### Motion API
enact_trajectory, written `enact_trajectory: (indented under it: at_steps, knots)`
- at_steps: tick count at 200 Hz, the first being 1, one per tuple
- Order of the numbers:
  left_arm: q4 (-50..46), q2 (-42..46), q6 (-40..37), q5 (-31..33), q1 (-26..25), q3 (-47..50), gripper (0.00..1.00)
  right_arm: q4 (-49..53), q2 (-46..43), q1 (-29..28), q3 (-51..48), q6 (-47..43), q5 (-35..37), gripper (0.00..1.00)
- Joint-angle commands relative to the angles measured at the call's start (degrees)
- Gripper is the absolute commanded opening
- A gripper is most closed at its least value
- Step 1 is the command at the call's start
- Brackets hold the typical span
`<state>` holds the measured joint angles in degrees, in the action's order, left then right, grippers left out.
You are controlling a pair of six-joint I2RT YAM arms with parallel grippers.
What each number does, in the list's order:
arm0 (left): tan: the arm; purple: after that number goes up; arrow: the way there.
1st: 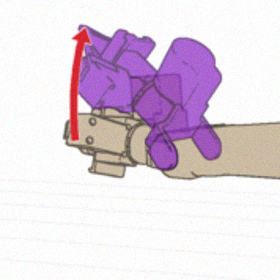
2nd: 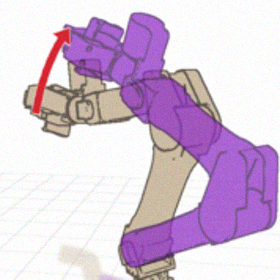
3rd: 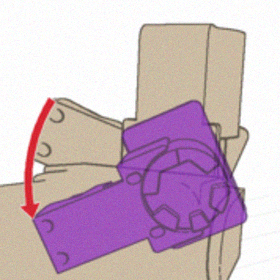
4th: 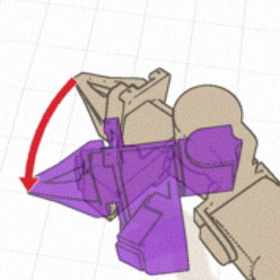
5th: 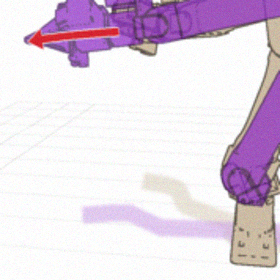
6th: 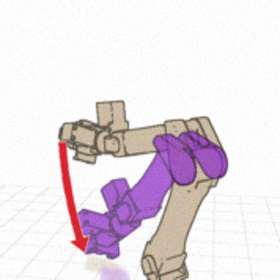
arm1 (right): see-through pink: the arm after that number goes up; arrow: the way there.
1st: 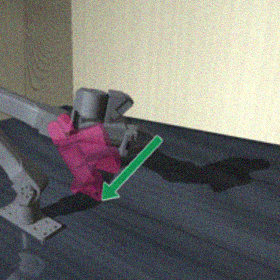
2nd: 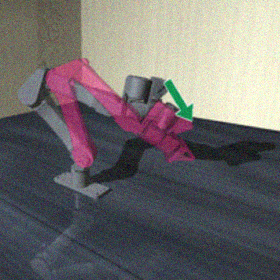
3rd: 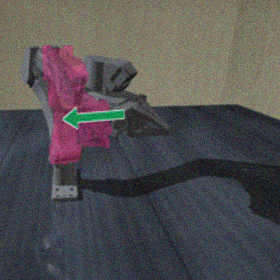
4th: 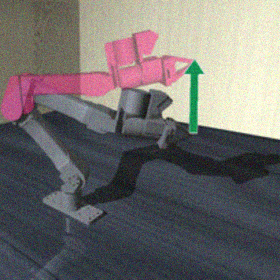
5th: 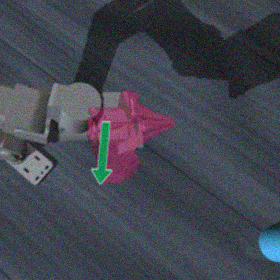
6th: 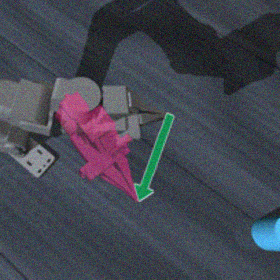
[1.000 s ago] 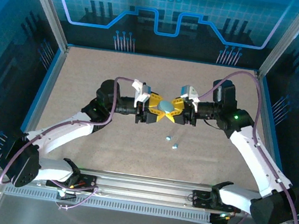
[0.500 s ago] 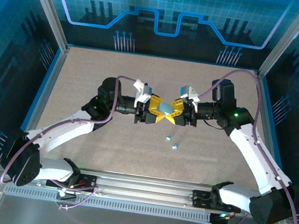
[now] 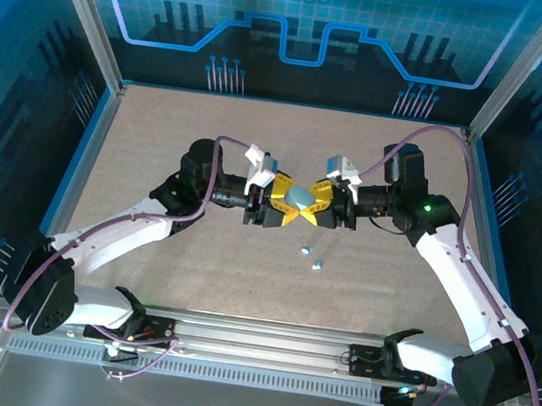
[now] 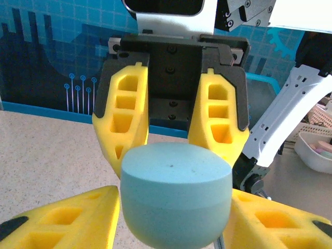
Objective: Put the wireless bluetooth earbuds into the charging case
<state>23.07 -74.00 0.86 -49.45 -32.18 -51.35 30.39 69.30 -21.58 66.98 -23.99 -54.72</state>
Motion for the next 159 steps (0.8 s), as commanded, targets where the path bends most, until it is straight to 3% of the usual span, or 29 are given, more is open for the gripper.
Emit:
enact_trajectory:
  at_steps: [1,134,159]
  knots:
    - [-0.6,-0.4,-1.7,-1.8,0.2,-1.9,0.55,-1.0,-0.3,-0.3,0.8,0.5,-2.0,0.35]
    - [2.6,-0.5,1.2,-2.4,0.2,-1.9,0.56,0.7,0.0,-1.0,0.8,-2.6,-1.1,0.35]
    - [1.9,-0.9,1.1,-2.8,0.2,-2.2,0.52,0.4,0.0,-1.3,0.8,-2.6,-0.8,0.35]
